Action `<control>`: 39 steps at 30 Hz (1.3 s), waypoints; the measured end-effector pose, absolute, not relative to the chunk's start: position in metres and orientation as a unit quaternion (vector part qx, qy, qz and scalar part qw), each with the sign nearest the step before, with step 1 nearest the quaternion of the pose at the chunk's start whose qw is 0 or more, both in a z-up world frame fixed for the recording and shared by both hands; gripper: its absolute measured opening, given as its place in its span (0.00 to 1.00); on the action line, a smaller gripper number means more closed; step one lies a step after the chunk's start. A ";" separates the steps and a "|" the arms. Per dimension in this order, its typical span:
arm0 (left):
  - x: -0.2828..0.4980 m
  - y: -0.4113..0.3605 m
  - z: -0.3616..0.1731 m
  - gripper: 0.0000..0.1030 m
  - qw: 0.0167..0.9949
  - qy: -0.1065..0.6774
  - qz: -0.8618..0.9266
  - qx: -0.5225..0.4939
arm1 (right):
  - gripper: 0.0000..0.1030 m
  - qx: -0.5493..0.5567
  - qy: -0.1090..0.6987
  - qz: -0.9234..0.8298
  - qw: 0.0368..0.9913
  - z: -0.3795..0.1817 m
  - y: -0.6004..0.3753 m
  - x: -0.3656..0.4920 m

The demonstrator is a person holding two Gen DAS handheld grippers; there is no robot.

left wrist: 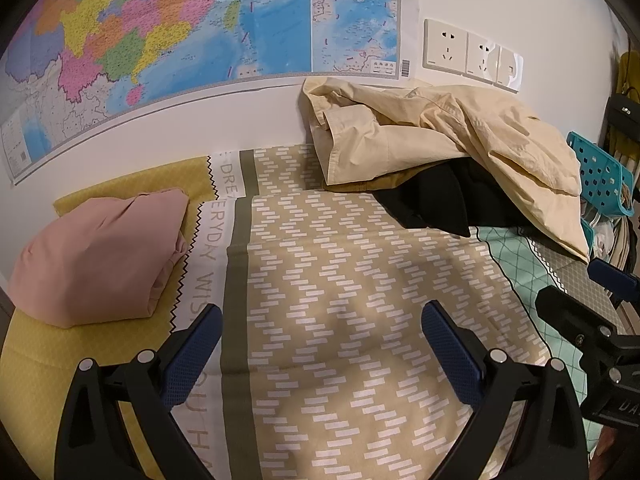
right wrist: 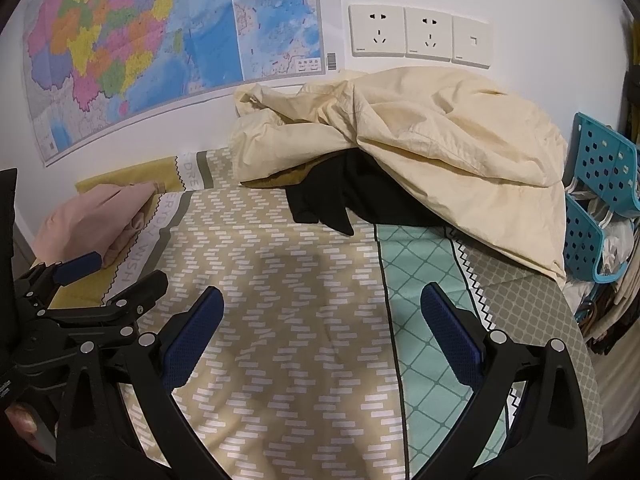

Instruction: Fold large clothes

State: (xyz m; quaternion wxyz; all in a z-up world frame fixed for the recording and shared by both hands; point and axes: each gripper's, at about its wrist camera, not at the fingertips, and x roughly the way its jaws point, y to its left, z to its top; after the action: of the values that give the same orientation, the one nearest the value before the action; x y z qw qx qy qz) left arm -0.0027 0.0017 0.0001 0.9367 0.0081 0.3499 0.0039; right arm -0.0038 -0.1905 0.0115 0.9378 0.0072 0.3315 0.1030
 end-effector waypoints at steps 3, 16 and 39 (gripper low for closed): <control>-0.002 0.002 0.001 0.93 0.937 0.349 0.004 0.007 | 0.95 0.009 0.330 0.103 0.938 0.012 -0.191 -0.004; 0.002 0.004 0.003 0.93 0.937 0.350 0.002 0.000 | 0.95 0.003 0.326 0.107 0.939 0.012 -0.190 0.001; 0.068 0.017 0.001 0.93 0.926 0.378 -0.002 -0.013 | 0.95 -0.134 0.283 0.114 0.943 0.050 -0.167 0.116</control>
State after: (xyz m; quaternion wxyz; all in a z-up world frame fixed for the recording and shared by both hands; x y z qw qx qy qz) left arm 0.0681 0.0170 0.0014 0.9257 -0.0134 0.3781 -0.0018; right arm 0.1159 -0.1672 0.0505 0.9431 -0.1335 0.2825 0.1138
